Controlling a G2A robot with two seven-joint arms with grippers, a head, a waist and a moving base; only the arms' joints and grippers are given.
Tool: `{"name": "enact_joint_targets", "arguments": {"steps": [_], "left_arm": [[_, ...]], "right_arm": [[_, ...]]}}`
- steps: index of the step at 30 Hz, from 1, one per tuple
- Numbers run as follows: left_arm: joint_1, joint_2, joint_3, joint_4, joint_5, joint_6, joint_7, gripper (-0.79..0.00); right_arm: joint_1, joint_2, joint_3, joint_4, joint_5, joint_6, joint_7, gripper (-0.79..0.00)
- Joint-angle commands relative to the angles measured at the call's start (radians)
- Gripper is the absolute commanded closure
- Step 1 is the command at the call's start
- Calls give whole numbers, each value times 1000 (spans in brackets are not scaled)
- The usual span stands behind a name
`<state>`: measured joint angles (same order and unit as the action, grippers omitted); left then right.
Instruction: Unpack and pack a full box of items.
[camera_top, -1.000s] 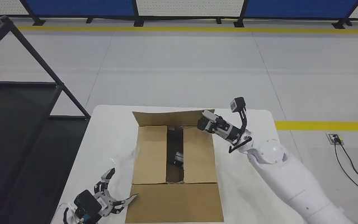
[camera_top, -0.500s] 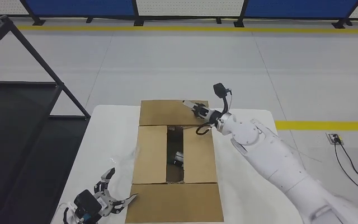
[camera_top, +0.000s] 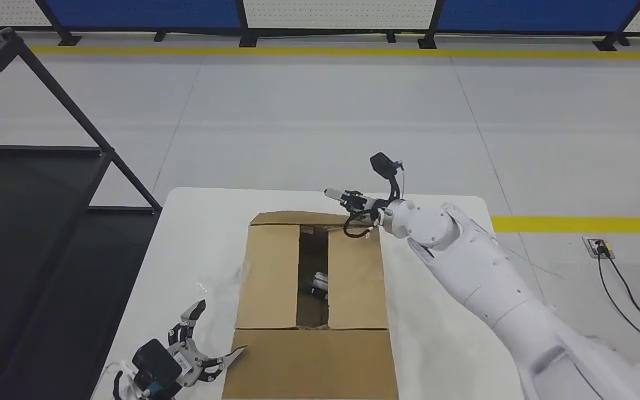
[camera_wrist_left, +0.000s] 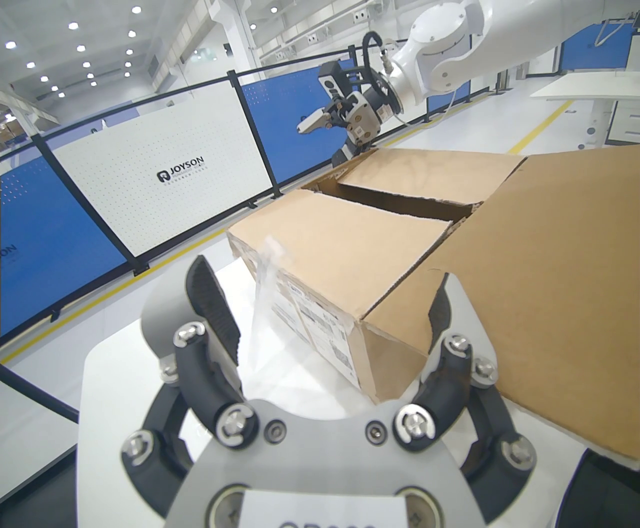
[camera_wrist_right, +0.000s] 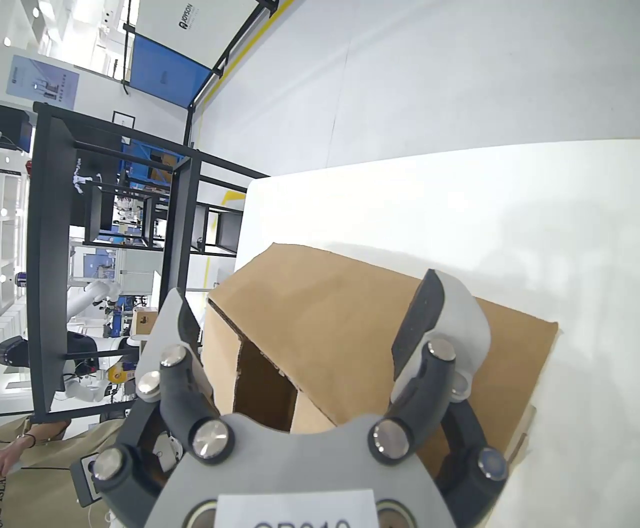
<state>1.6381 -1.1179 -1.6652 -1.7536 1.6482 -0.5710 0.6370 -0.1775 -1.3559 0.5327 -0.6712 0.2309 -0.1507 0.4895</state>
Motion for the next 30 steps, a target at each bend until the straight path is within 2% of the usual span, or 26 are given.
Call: {"name": "enact_joint_targets", "arguments": {"steps": [1, 9, 16, 24, 28, 30], "left_arm": [[0, 0, 0, 0, 0, 0, 0, -785], [0, 0, 0, 0, 0, 0, 0, -785], [0, 0, 0, 0, 0, 0, 0, -785], [0, 0, 0, 0, 0, 0, 0, -785], [0, 0, 0, 0, 0, 0, 0, -785], [2, 0, 2, -8, -13, 9, -15, -785]], "right_arm": [[-1, -2, 8, 15, -3, -11, 9, -785], [-19, 2, 46, 53, -24, -46, 53, -785], [-55, 23, 113, 32, -6, -116, 63, -785], [-147, 68, 211, -125, 65, -230, 223, -785], [-209, 94, 253, -237, 87, -241, 328, -785], [-237, 106, 276, -293, 68, -241, 333, -785]]}}
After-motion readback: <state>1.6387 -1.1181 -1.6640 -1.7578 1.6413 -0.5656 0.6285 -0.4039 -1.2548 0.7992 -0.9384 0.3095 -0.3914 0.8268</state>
